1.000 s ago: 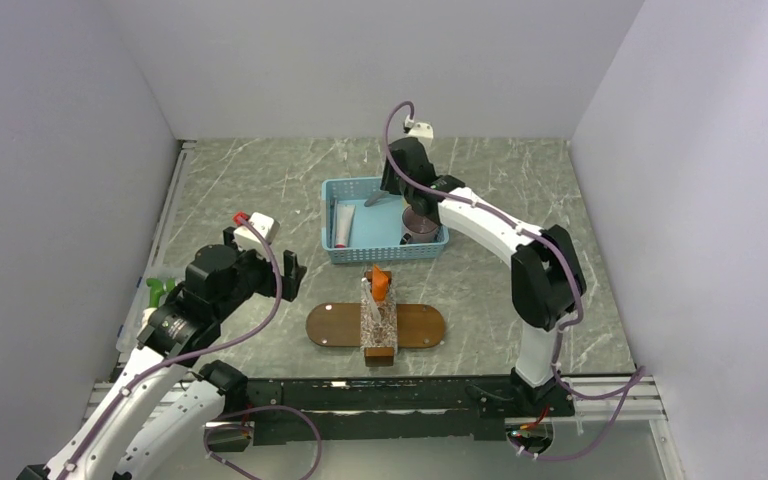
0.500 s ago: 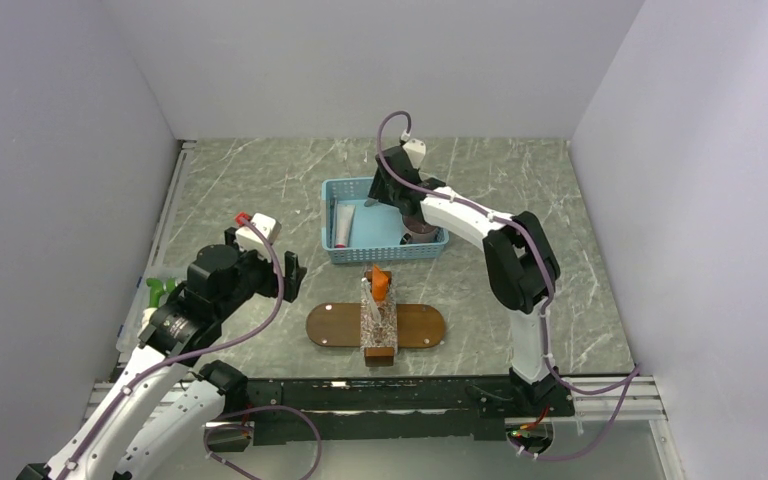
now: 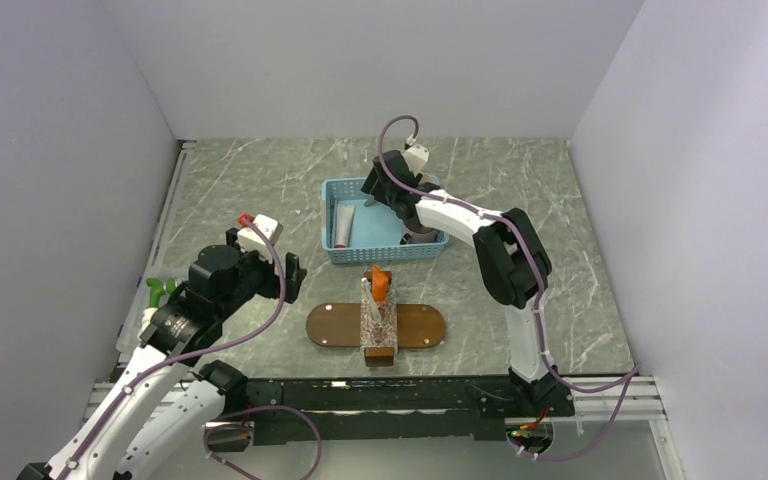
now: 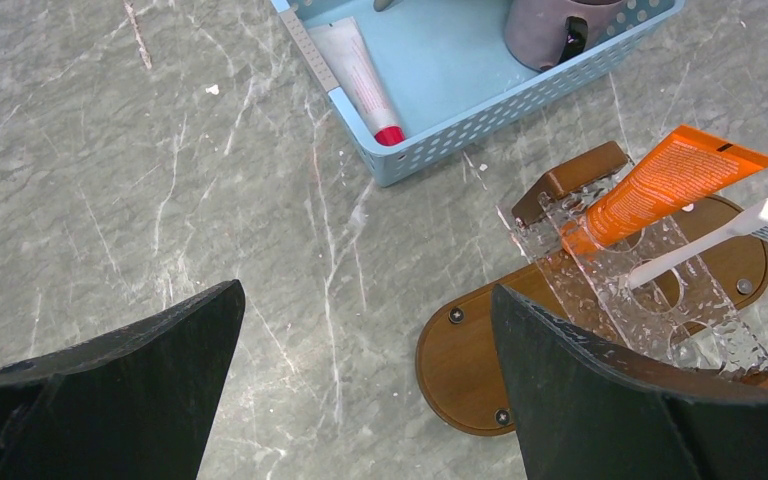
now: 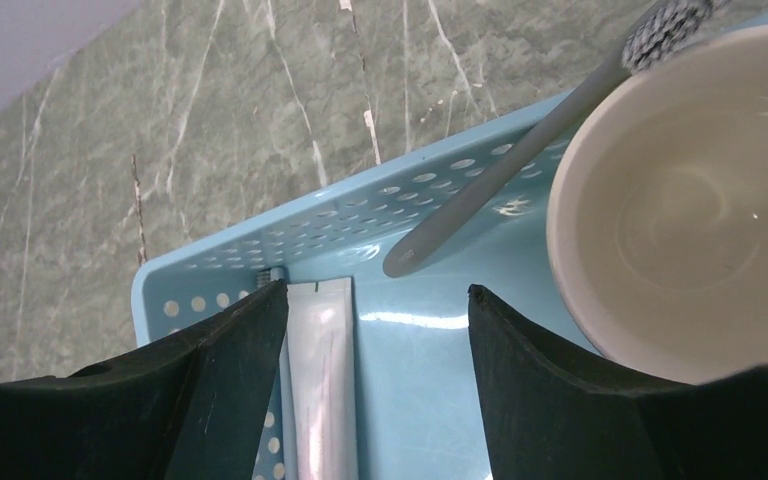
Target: Prepare toiletry sets of a toothbrush and toothpaste on the tray
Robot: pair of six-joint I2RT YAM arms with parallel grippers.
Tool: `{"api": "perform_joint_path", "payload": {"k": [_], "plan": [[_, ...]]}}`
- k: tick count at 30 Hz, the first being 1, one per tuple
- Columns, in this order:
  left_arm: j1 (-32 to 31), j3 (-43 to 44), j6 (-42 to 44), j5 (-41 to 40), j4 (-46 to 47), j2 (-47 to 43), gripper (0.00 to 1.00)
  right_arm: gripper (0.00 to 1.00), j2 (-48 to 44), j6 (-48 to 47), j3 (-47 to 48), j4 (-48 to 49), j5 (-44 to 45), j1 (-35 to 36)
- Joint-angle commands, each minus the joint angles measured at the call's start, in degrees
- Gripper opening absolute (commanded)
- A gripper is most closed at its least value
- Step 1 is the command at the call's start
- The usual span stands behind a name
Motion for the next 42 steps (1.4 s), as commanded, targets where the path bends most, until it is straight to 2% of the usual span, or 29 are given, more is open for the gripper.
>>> {"api": "perform_joint_path", "payload": {"k": [1,8,10,16,25,33,42], "plan": [[0.30,-0.03,0.71,0.66,2.55,-0.35,0.99,0.69,1.32,3.27,-0.20,5.59,1.82,-0.13],[0.27,-0.21,0.84,0.79,2.73,-0.51,0.99,0.77,3.81,6.17,1.67,5.32,2.43,-0.09],[0.30,-0.25,0.88,0.79,2.87,-0.55,0.99,0.84,4.18,7.22,1.87,5.33,3.25,-0.09],[0.30,-0.38,0.97,0.80,3.11,-0.71,0.99,0.92,4.73,8.25,1.06,8.88,3.55,-0.18],[0.25,-0.60,1.13,0.79,3.45,-0.97,0.99,0.94,6.54,9.12,3.47,7.34,4.52,-0.19],[0.31,-0.58,1.30,0.80,3.72,-0.83,0.99,0.94,0.29,-0.81,2.97,6.31,4.01,0.00],[0.32,-0.39,0.66,-0.30,3.07,-1.44,0.99,0.94,-6.50,-12.64,5.12,-3.62,0.50,-0.04]]}}
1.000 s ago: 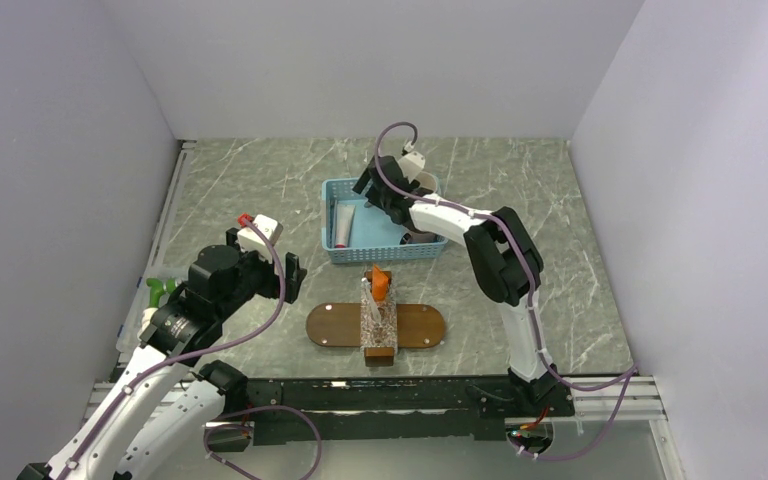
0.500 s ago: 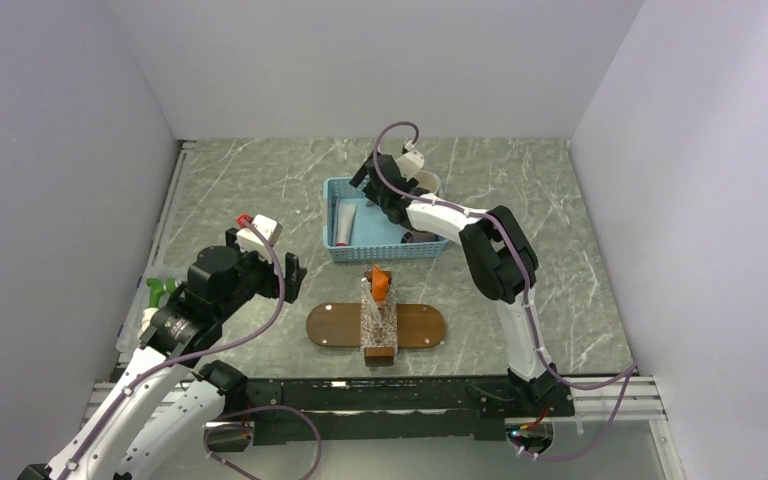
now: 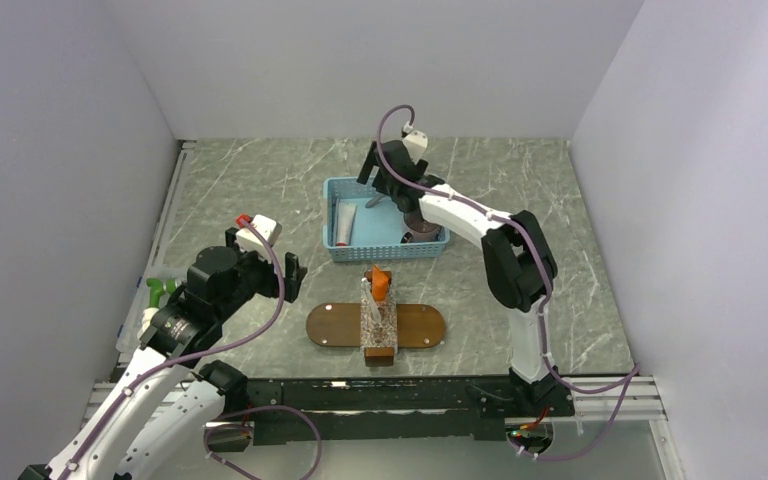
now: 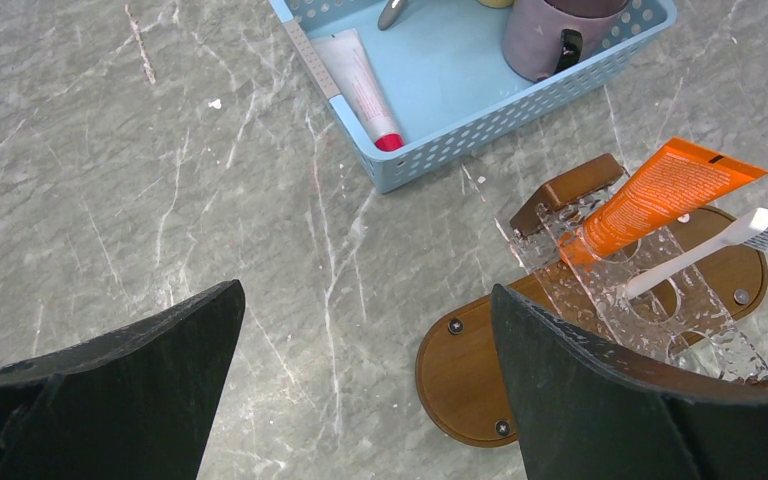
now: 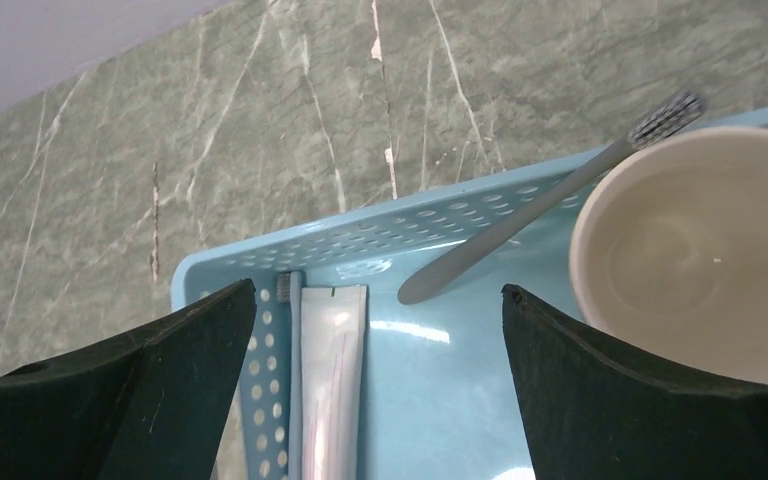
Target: Prepare toiletry sets of a toothbrush and toothpaste on the tray
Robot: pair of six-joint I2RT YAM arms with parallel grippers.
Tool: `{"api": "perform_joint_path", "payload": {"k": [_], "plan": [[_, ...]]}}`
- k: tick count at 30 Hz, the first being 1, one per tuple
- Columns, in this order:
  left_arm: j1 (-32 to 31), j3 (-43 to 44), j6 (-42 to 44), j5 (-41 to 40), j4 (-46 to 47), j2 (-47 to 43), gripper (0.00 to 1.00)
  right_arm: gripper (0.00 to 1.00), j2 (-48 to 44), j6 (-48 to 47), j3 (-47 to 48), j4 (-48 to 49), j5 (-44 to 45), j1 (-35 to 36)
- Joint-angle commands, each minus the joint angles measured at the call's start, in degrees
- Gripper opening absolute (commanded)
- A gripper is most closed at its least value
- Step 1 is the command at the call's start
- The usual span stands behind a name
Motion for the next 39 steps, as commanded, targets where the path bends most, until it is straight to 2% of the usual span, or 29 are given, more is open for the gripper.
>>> {"api": "perform_joint_path", "payload": {"k": [1,9,13,15,18,26,39], "plan": [[0.31,0.41,0.34,-0.67,1.25,-0.85,0.99,0.94,-6.79,-8.11,2.33,-4.49,-1.33,-0.25],[0.35,0.61,-1.63,-1.08,0.66,-0.28,0.99,0.93,-15.18,-16.84,-1.77,-8.23,-7.43,-0.20],[0.30,1.65,-2.83,-0.17,-0.33,1.97,0.99,0.81,-17.25,-22.15,-1.08,-11.68,-13.86,-0.29],[0.30,2.47,-2.83,-0.45,-1.25,3.10,0.99,0.80,-16.80,-22.81,0.81,-15.36,-17.98,-0.29],[0.35,2.64,-2.58,-1.00,-1.62,3.81,0.99,0.78,-15.25,-20.96,2.14,-17.12,-22.25,-0.31],[0.39,2.25,-2.28,-2.02,-1.64,3.15,0.99,0.64,-6.32,-15.12,7.28,-16.49,-31.08,-0.31],[0.40,1.72,-1.49,-3.18,-1.22,2.80,0.99,0.50,9.68,-8.31,17.25,-13.21,-39.25,-0.12]]}}
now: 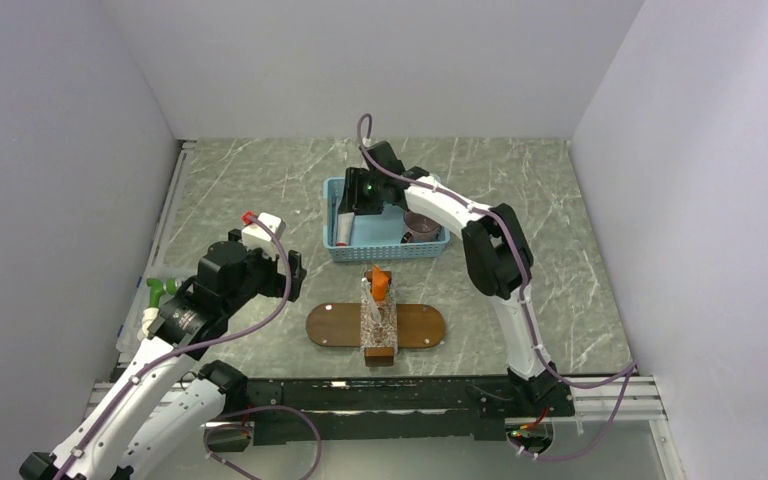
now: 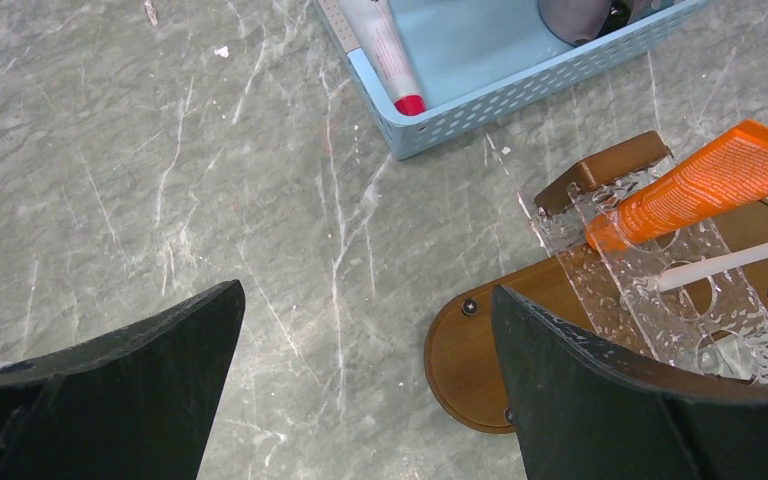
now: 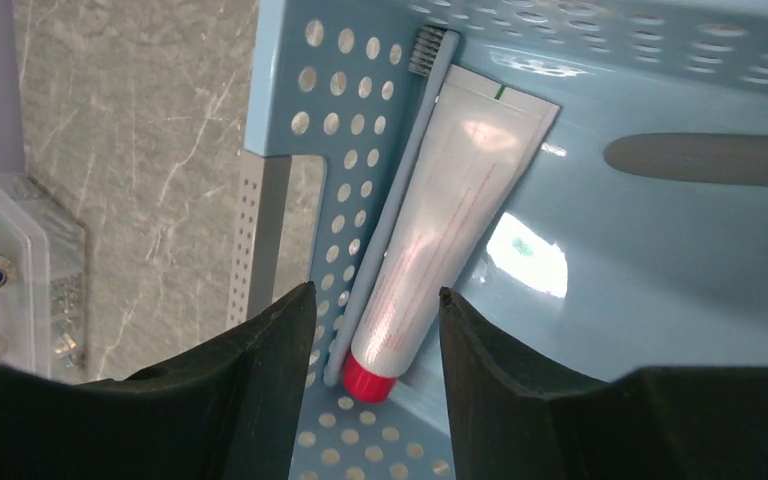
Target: Prepare toiletry sets of a toothbrush and toothpaste on the tray
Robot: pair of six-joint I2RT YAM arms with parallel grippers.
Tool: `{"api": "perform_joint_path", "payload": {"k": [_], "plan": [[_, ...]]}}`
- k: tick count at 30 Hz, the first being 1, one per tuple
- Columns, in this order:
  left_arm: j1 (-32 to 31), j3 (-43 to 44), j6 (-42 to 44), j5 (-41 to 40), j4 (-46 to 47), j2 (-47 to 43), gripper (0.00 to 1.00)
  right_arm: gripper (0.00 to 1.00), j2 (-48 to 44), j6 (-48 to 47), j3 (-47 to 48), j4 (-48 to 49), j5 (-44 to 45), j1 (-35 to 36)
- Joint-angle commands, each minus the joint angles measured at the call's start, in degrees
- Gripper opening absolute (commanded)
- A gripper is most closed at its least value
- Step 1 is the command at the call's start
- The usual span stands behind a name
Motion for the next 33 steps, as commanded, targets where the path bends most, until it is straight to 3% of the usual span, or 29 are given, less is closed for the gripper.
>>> {"api": "perform_joint_path", "payload": {"k": [1,20,33], "plan": [[0.28,1.55,0.33,-1.04,1.02,-0.38,0.99,0.49,3.00,3.41,5.70,2.57,-4.58,0.24],[0.30,1.43,0.55,-1.33,1.06,-0.12,0.99,0.37,13.87,8.23,12.47,1.90,-10.71,1.11],[0.31,1.49,0.72,-1.04,1.14,0.00,0.99,0.35,8.30,3.83,5.86,-1.47,0.71,1.21]]}}
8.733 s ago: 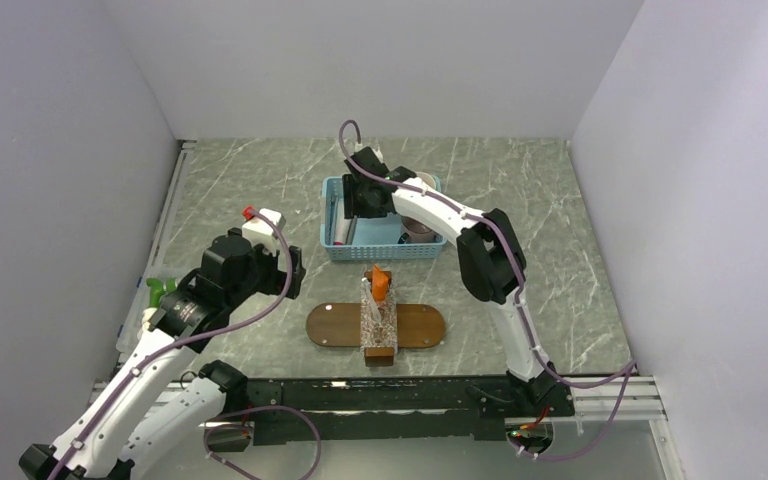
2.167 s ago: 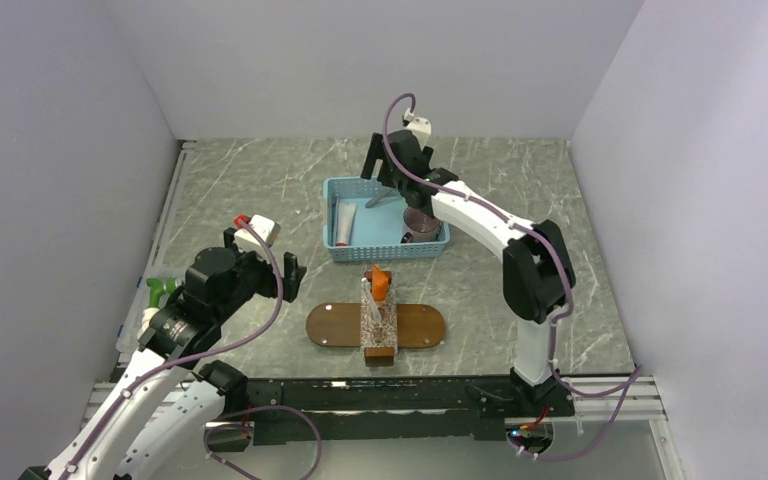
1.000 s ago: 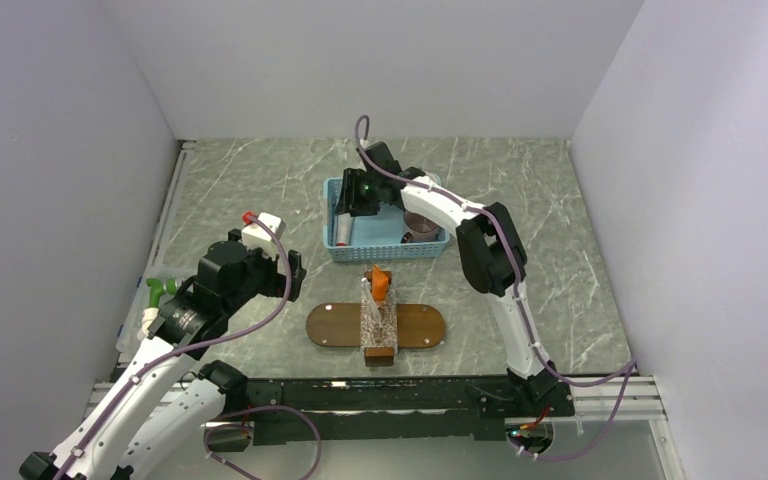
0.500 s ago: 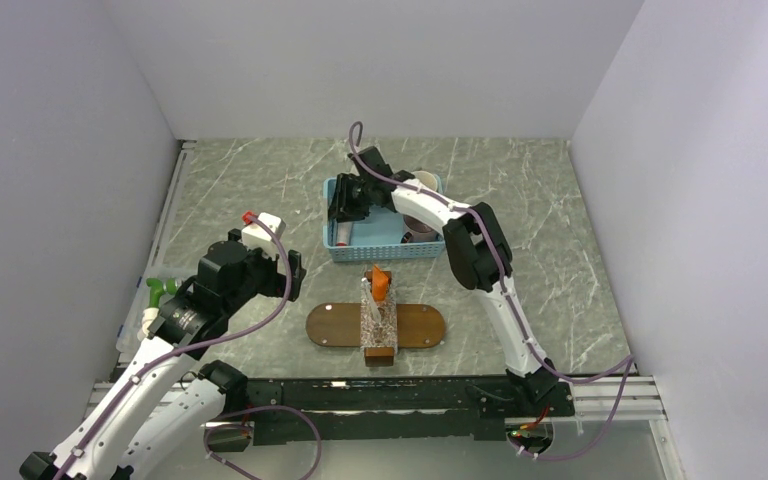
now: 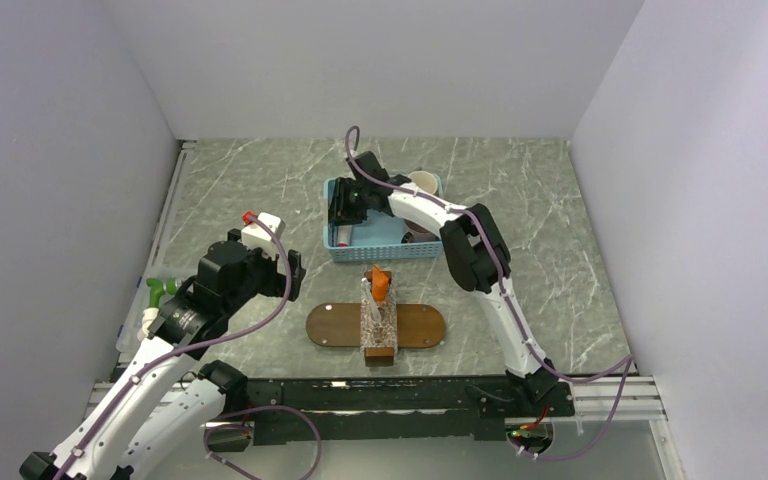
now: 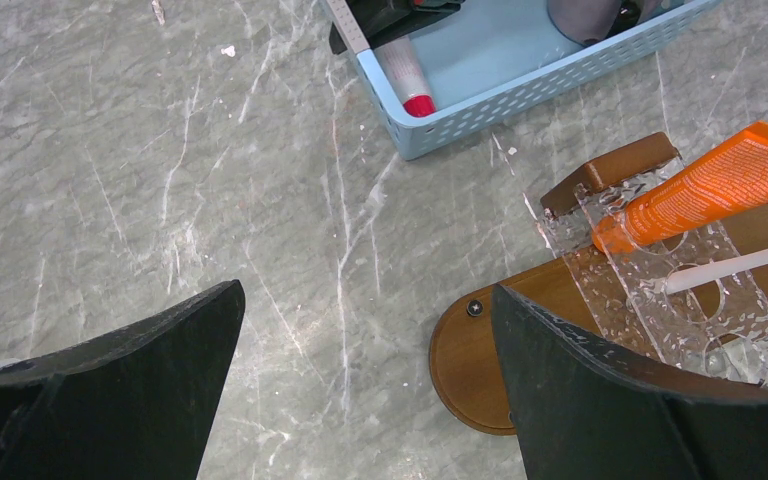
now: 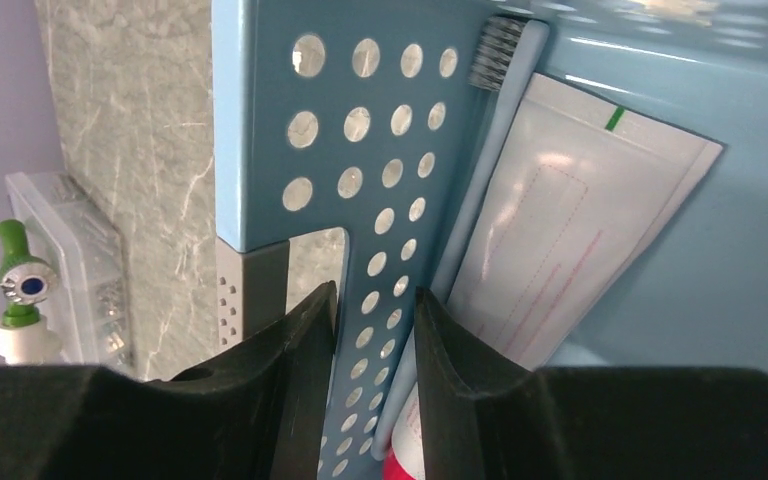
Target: Prepare toiletry sets of a toothbrush and toothpaste on the tray
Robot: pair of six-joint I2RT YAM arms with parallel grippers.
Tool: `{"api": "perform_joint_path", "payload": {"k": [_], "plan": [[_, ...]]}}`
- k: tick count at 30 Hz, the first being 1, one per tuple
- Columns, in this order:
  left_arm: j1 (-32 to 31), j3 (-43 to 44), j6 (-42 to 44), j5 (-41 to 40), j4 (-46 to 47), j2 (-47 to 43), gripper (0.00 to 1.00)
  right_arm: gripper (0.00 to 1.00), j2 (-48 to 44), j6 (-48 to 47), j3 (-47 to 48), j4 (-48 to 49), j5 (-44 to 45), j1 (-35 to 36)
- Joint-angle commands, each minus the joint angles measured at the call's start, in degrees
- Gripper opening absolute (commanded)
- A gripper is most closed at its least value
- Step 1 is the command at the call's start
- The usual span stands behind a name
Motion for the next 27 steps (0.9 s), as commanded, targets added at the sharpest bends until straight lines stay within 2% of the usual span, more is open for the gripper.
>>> {"api": "perform_joint_path", "payload": {"k": [1,8,19,27], "plan": [[0.28,1.55,0.57,-0.28,1.15,-0.11,0.99,0.36,-5.19,-3.66,-4.01,-3.43,8.85,-0.23],[0.28,1.48,0.52,-0.21,1.22,-0.13,0.99,0.38,-11.50,-2.58,-11.33,1.17,11.17,-0.50],[0.26,1.48,0.57,-0.40,1.09,-0.57,0.99,0.39,-15.32,10.54,-23.83,24.07,-4.83,-2.73],[0.26,1.48,0.57,-0.55,1.07,-0.62,0.99,0.38,-16.17,14.75,-26.85,29.47,-9.94,-4.85]]}}
